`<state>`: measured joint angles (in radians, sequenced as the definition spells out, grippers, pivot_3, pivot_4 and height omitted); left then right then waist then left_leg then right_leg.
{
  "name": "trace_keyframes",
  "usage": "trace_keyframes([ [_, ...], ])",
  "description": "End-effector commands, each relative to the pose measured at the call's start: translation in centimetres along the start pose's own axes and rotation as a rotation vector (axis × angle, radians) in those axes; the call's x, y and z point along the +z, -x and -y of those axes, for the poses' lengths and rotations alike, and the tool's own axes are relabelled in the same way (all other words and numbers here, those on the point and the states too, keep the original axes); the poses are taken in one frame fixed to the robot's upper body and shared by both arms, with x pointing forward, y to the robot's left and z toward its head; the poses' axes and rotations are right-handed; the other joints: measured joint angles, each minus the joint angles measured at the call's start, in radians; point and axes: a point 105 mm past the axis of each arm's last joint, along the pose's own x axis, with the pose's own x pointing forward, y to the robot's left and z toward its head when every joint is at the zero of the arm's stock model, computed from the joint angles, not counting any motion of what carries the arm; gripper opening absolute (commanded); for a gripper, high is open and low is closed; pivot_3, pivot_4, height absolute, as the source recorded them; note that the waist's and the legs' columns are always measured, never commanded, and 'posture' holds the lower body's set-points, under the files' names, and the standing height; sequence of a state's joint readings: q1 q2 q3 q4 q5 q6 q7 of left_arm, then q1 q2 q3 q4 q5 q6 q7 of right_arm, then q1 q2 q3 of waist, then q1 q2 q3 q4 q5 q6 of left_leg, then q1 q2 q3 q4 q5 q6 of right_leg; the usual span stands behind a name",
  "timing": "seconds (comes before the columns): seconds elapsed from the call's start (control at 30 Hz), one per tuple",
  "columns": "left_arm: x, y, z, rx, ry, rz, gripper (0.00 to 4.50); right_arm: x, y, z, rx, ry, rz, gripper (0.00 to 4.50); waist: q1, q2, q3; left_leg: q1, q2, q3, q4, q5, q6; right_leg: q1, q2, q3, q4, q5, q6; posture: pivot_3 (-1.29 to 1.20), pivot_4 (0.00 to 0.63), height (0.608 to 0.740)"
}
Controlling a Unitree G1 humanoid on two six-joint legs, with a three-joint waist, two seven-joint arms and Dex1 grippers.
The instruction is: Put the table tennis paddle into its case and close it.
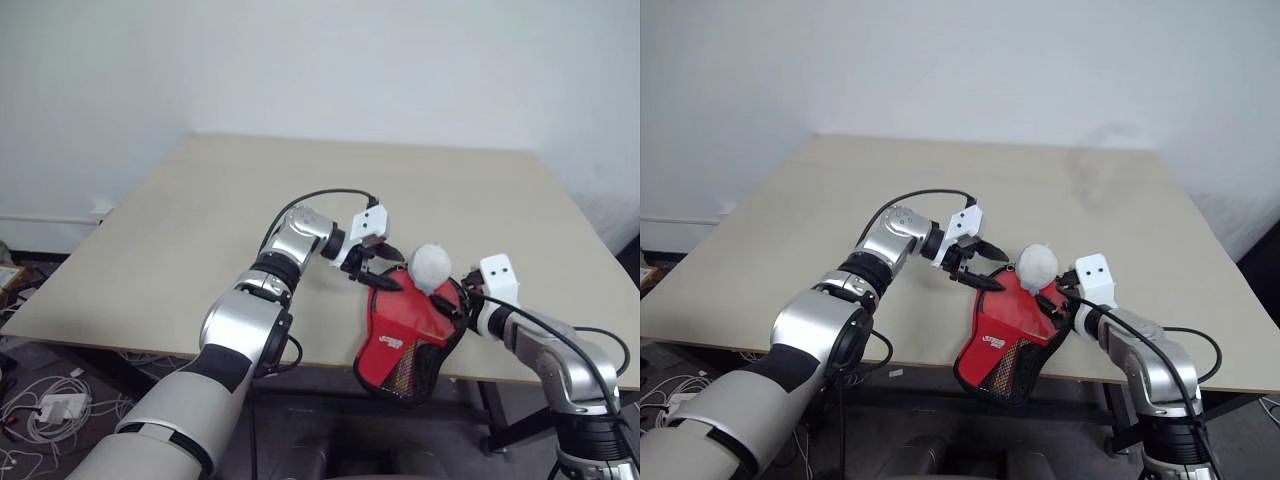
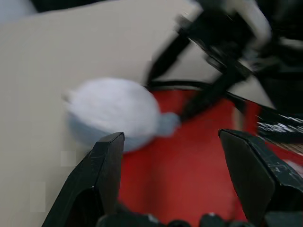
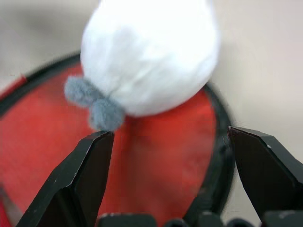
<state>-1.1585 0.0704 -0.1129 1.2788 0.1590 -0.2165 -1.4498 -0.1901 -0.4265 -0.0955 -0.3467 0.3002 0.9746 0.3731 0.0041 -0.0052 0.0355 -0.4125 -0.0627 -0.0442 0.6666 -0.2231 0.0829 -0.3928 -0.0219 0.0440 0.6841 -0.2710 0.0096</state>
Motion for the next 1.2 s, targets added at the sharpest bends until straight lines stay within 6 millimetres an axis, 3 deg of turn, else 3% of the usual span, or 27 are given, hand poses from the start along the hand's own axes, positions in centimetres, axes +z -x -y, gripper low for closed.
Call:
trace_keyframes([
  [0.03, 1.5, -1.3, 0.2, -0.023, -0.066, 0.031, 3.37, 3.1, 0.8, 0.6, -0.003, 0.023, 0.100, 4.19, 0.001, 0.000, 0.000, 0.000, 0.000, 0.000, 0.000, 0.000, 0.000, 0.000, 0.000, 0.000, 0.000, 0.000, 0.000, 0.00, 0.000, 0.740],
  [0.13, 0.9, -2.7, 0.7, -0.022, -0.082, 0.023, 3.37, 3.5, 0.7, 0.8, -0.001, 0.014, 0.106, 4.19, 0.000, 0.000, 0.000, 0.000, 0.000, 0.000, 0.000, 0.000, 0.000, 0.000, 0.000, 0.000, -0.001, 0.000, 0.000, 0.00, 0.000, 0.740],
  [0.27, -1.8, -5.3, 1.8, 0.003, -0.114, -0.090, 3.37, 4.4, -0.4, 1.1, -0.004, -0.057, 0.108, 4.19, -0.005, 0.001, -0.001, 0.001, 0.000, 0.000, 0.000, 0.000, 0.000, 0.000, 0.001, 0.002, 0.000, 0.000, 0.001, 0.00, 0.000, 0.740],
  [0.57, -4.0, -6.3, 1.7, 0.090, -0.134, -0.183, 3.37, 6.3, -2.9, -0.6, 0.064, -0.161, 0.135, 4.19, -0.003, 0.003, -0.002, 0.001, 0.000, 0.000, -0.001, 0.000, 0.000, 0.000, 0.001, 0.001, 0.000, 0.001, 0.001, 0.00, 0.000, 0.740],
  [0.87, -4.7, -6.2, 1.8, 0.105, -0.145, -0.205, 3.37, 4.4, -4.3, -1.1, 0.067, -0.178, 0.044, 4.19, -0.004, 0.004, -0.003, 0.002, 0.000, 0.000, -0.001, 0.000, 0.000, 0.001, 0.001, 0.001, -0.001, 0.001, 0.001, 0.00, 0.000, 0.740],
  [1.17, -5.2, -6.1, 1.5, 0.138, -0.116, -0.228, 3.37, 2.4, -4.9, -0.8, 0.007, -0.073, -0.054, 4.19, -0.005, 0.005, -0.004, 0.002, 0.001, 0.000, -0.001, 0.000, 0.000, 0.001, 0.001, 0.001, -0.001, 0.001, 0.001, 0.00, 0.000, 0.740],
  [1.2, -5.3, -6.1, 1.5, 0.140, -0.108, -0.230, 3.39, 2.3, -5.0, -0.9, 0.007, -0.067, -0.054, 4.01, -0.005, 0.005, -0.004, 0.002, 0.001, 0.000, -0.001, 0.000, 0.000, 0.001, 0.001, 0.001, -0.001, 0.001, 0.001, 0.00, 0.000, 0.740],
])
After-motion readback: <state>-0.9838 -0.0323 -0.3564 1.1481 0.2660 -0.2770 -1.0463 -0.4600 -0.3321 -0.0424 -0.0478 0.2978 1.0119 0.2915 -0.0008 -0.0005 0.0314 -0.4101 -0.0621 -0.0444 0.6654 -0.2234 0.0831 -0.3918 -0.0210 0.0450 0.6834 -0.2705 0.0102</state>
